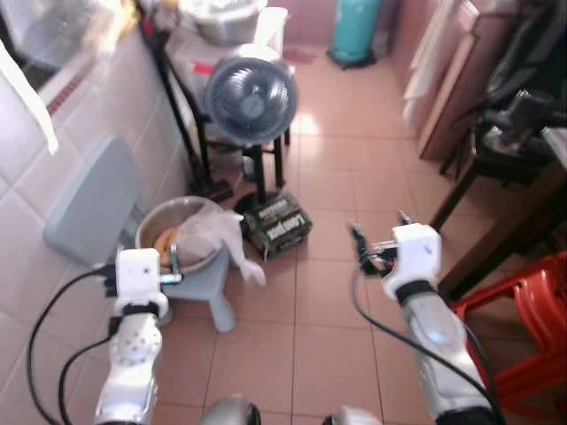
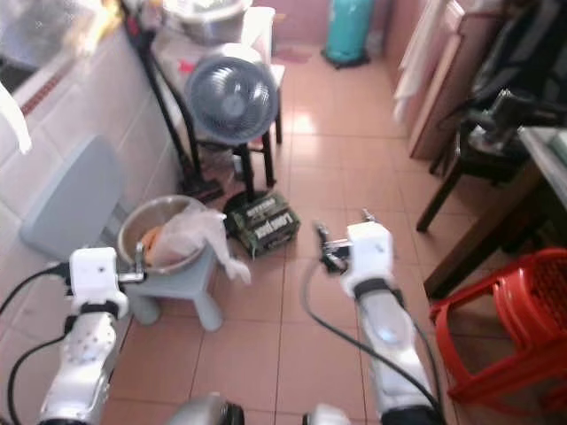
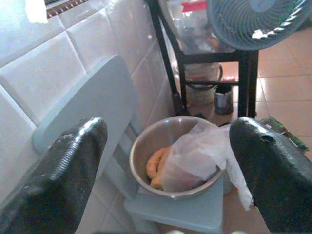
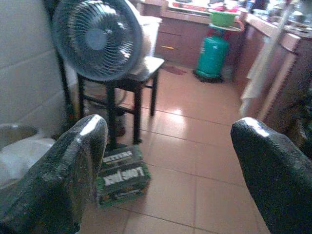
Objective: Setting the table
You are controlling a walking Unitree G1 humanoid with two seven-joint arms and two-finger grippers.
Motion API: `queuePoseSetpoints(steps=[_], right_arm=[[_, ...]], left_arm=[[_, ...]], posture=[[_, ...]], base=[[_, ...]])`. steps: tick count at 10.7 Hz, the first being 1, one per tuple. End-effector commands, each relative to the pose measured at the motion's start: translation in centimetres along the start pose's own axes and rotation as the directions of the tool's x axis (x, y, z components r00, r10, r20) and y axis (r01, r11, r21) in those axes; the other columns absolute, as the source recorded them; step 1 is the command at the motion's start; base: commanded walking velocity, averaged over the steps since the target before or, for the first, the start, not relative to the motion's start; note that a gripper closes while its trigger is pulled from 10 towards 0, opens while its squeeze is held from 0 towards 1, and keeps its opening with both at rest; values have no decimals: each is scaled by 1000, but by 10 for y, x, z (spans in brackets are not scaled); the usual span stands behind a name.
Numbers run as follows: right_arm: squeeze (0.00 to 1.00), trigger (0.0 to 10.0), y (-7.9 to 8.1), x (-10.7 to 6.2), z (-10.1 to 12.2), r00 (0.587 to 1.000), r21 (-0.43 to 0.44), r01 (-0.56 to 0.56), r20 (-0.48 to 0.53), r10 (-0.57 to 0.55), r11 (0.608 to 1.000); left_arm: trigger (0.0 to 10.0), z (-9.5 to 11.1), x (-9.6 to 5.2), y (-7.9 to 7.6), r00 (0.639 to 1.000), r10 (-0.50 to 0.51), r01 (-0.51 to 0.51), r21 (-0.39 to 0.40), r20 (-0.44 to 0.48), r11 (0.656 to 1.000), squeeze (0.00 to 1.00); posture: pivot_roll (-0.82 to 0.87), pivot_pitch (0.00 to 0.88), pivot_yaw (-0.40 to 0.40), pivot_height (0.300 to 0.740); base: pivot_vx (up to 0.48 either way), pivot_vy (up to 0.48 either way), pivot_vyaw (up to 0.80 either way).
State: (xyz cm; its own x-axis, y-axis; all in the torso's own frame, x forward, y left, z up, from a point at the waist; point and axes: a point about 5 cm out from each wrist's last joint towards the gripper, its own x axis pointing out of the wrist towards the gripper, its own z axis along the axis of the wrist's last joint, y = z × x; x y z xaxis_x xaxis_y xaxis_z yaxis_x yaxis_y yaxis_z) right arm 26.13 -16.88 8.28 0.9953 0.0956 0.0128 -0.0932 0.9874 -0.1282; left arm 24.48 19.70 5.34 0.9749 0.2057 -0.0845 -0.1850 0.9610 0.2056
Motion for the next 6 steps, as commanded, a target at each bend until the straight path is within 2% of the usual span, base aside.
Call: queuePoseSetpoints(steps=[1, 3, 6], right_arm=[[0, 10000, -4, -1, 0, 999, -9, 31, 8, -31, 999], [0, 10000, -9, -3, -7, 996, -8, 90, -15, -90, 996], [0, 10000, -6, -3, -8, 996, -2, 85, -16, -85, 996]], left_arm=[[10000, -4, 0, 0, 1000, -17, 17, 8, -13, 1000, 0], [10000, -6, -2, 0, 1000, -26, 26, 6, -14, 1000, 0], [10000, -7, -3, 0, 999, -29, 29, -5, -13, 1000, 0]], posture=[[-13, 32, 18, 740], [-12, 31, 20, 740], [-10, 29, 20, 740]], base=[[0, 0, 0], [0, 0, 0], [0, 0, 0]])
